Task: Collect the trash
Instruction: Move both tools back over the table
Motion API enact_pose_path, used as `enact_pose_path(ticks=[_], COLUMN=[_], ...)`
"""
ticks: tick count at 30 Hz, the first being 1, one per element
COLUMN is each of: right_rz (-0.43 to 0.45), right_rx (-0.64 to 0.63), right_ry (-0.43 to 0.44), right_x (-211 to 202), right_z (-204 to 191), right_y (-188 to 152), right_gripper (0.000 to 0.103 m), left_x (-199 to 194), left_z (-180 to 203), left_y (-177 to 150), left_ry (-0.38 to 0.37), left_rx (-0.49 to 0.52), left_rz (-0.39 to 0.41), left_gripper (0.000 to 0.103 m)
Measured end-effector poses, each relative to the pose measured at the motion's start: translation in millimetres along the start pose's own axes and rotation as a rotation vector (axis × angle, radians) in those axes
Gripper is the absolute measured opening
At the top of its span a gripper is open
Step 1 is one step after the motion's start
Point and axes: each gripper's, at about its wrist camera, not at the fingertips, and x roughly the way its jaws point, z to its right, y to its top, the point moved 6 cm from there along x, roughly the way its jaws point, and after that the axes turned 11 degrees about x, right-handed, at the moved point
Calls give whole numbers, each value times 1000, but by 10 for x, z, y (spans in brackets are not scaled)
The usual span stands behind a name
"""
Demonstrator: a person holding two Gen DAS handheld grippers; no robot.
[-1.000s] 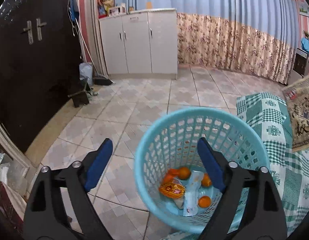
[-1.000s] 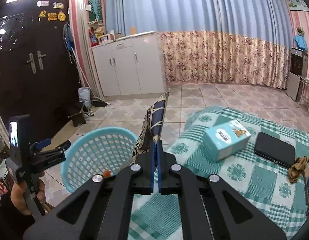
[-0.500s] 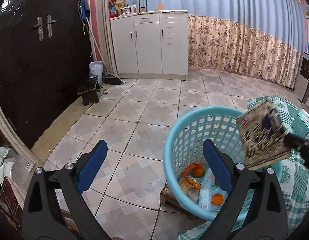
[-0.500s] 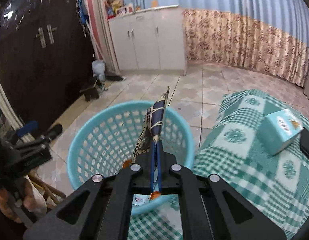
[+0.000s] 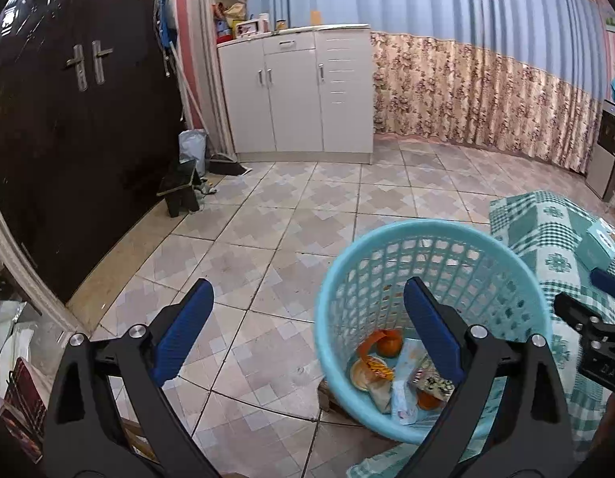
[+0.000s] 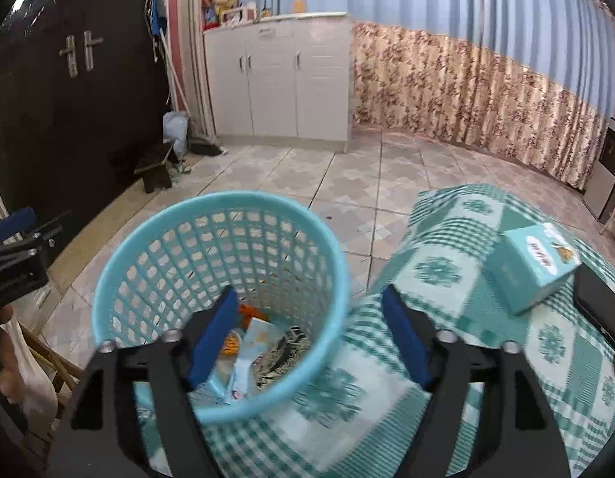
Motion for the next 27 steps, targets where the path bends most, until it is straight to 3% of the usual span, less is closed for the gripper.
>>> enact_pose_path(ticks=[6,10,16,18,21,23,27], right_rz=[68,106,124,116,117,92,70], right_rx=[44,81,152,203,335,402,521], right_ry=[-97,-211,-464,-585,-741,-813,-790], right_x=[-486,-869,-1511,-1708,-1969,-2024,-1985], right_z=[677,1335,2447,2878,3514,3829,4193], right_y=[19,-93,-516,-653,-816,-883,-951], right_gripper=[89,90,90,90,90,96,97], left_x=[-164,-303,-501,-588,-695,-764,-920], left_z=[476,1032,1877,2206,2604,2811,3089], left_y=[126,200,225,214,174,145,99], left_ry=[-73,-153,-345,-411,-473,-493,-480], left_rx=[31,76,103,116,138,168,262], left_rz=[31,54,49,42,31,27,45], left_gripper=[97,98,98,98,98,98,98])
